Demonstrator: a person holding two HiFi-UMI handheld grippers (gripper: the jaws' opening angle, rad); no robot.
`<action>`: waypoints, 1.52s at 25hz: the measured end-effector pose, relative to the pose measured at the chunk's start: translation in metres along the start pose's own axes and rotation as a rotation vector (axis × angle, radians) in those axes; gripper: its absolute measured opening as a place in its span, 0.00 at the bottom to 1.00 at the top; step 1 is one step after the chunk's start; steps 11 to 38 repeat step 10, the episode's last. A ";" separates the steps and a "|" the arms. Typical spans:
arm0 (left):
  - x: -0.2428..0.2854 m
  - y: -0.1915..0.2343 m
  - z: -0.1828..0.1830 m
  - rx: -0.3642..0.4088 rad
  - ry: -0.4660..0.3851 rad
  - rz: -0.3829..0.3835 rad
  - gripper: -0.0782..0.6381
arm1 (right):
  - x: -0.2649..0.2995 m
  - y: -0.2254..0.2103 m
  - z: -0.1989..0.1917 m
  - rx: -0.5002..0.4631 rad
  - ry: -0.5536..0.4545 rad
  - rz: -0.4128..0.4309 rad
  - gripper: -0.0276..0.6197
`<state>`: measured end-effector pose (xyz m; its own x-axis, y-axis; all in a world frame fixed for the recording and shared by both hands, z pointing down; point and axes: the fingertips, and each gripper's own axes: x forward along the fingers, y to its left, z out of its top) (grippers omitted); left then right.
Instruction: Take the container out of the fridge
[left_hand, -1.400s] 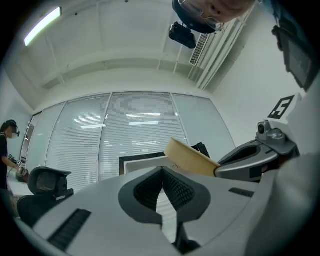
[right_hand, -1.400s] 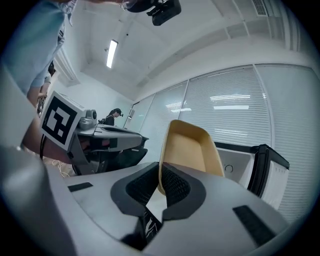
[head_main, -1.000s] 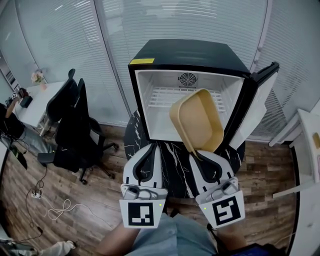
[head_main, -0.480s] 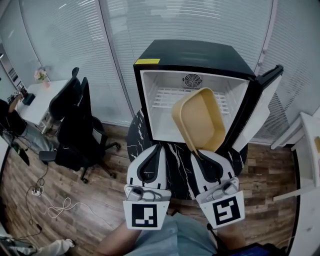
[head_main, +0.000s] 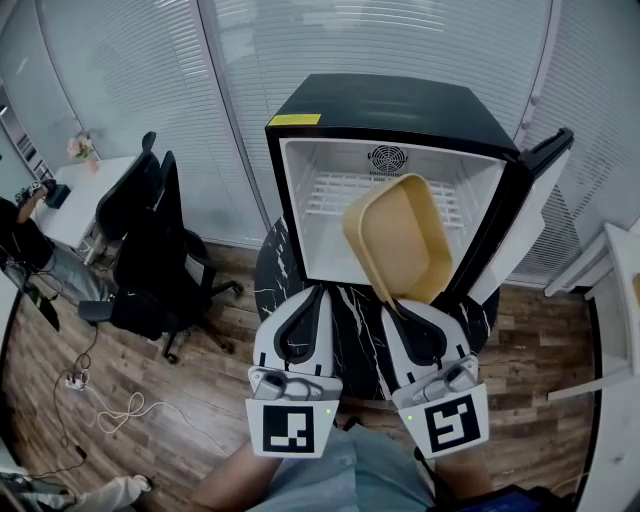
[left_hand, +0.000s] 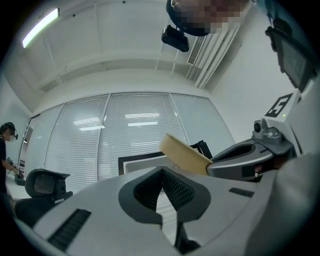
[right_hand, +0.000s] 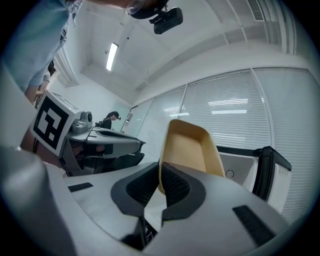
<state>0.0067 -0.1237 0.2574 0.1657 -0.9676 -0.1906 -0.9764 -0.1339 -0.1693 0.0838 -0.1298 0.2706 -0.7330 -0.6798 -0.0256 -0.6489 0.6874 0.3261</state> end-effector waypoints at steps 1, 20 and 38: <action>0.001 0.000 0.000 -0.002 0.000 0.000 0.13 | 0.001 -0.001 -0.001 0.002 0.003 -0.001 0.09; 0.011 -0.001 -0.011 0.002 0.031 -0.014 0.13 | 0.008 -0.007 -0.009 0.013 0.008 -0.003 0.09; 0.011 -0.001 -0.011 0.002 0.031 -0.014 0.13 | 0.008 -0.007 -0.009 0.013 0.008 -0.003 0.09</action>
